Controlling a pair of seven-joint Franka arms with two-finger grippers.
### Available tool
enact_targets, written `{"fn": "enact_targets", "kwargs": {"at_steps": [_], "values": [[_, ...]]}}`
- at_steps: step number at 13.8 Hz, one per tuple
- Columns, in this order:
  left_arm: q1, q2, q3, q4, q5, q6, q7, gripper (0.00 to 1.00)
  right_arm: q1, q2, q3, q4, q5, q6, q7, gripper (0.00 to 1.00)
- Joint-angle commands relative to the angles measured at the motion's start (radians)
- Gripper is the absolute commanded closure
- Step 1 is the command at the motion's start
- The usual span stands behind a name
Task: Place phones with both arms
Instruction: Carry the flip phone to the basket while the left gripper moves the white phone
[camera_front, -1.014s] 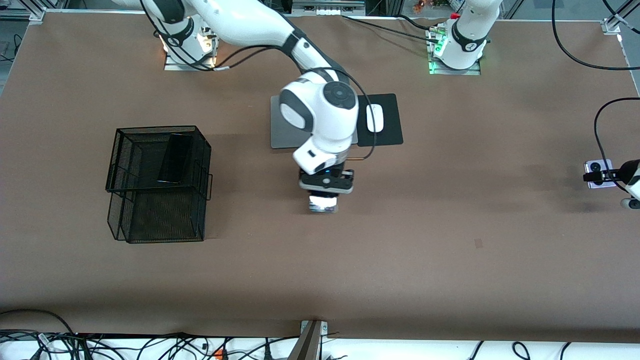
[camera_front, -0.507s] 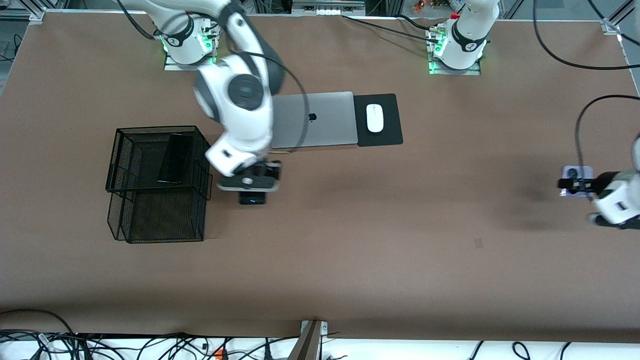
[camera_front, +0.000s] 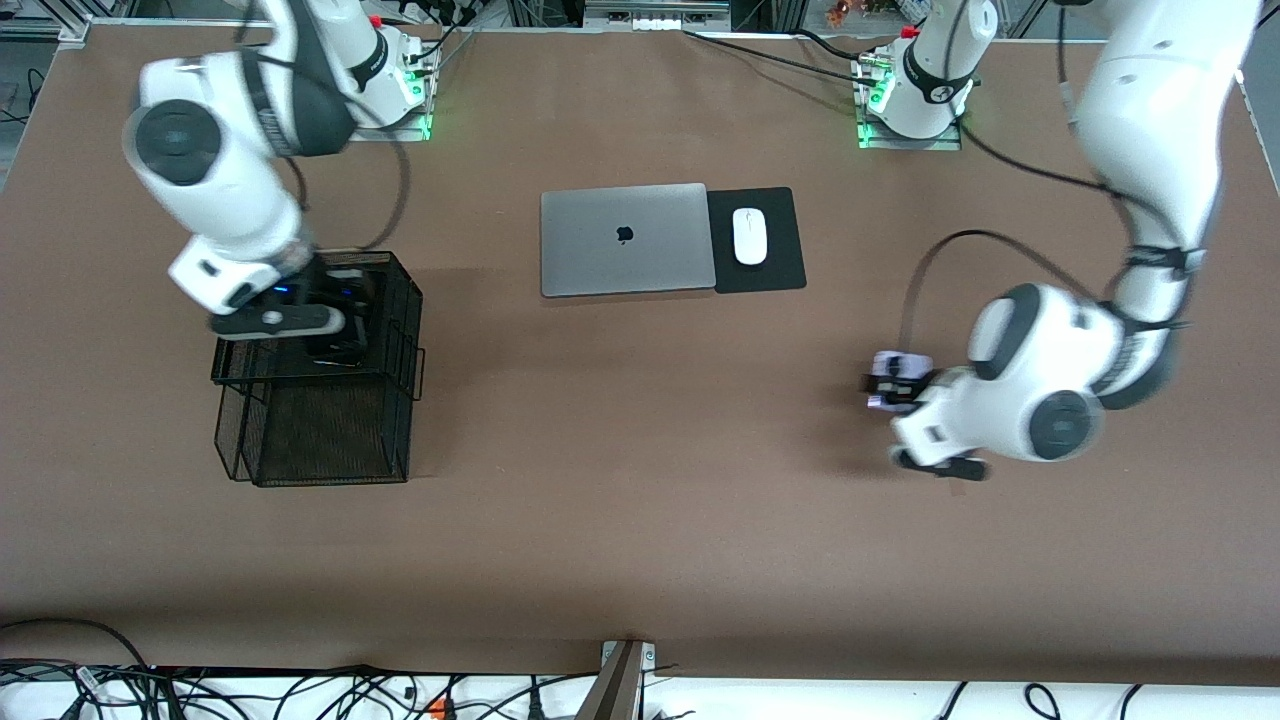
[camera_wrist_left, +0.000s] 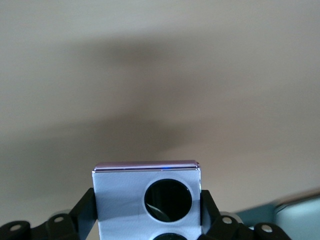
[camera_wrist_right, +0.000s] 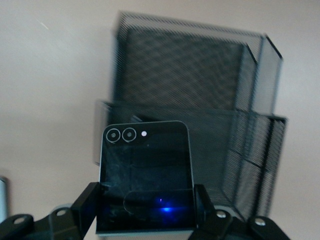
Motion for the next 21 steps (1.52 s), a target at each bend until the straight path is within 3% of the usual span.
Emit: {"fn": "enact_targets", "kwargs": {"at_steps": [1, 4, 9, 14, 15, 16, 17, 18, 21], "values": [[-0.112, 0.040, 0.013, 0.030, -0.040, 0.120, -0.154, 0.41, 0.009, -0.051, -0.095, -0.099, 0.015, 0.033, -0.103, 0.45], [-0.210, 0.096, 0.013, 0.030, -0.041, 0.298, -0.260, 0.41, 0.008, -0.045, -0.170, -0.167, 0.015, 0.102, -0.168, 0.45], [-0.367, 0.173, 0.046, 0.032, -0.033, 0.508, -0.383, 0.41, -0.012, 0.035, -0.187, -0.182, 0.017, 0.216, -0.186, 0.44], [-0.441, 0.182, 0.091, 0.030, -0.032, 0.546, -0.383, 0.41, -0.023, 0.093, -0.187, -0.177, 0.125, 0.222, -0.188, 0.42], [-0.441, 0.182, 0.092, 0.030, -0.033, 0.546, -0.383, 0.36, -0.028, 0.093, -0.187, -0.177, 0.136, 0.219, -0.186, 0.41], [-0.439, 0.179, 0.092, 0.030, -0.029, 0.546, -0.383, 0.00, -0.028, 0.095, -0.187, -0.176, 0.139, 0.221, -0.186, 0.35], [-0.438, 0.169, 0.091, 0.030, -0.029, 0.546, -0.383, 0.00, -0.028, 0.099, -0.187, -0.176, 0.141, 0.218, -0.180, 0.10], [-0.430, 0.155, 0.089, 0.029, -0.033, 0.538, -0.382, 0.00, -0.028, 0.104, -0.187, -0.173, 0.141, 0.213, -0.183, 0.00], [-0.397, 0.060, 0.088, 0.026, -0.037, 0.417, -0.383, 0.00, -0.026, 0.101, -0.187, -0.139, 0.141, 0.179, -0.185, 0.00]]}}
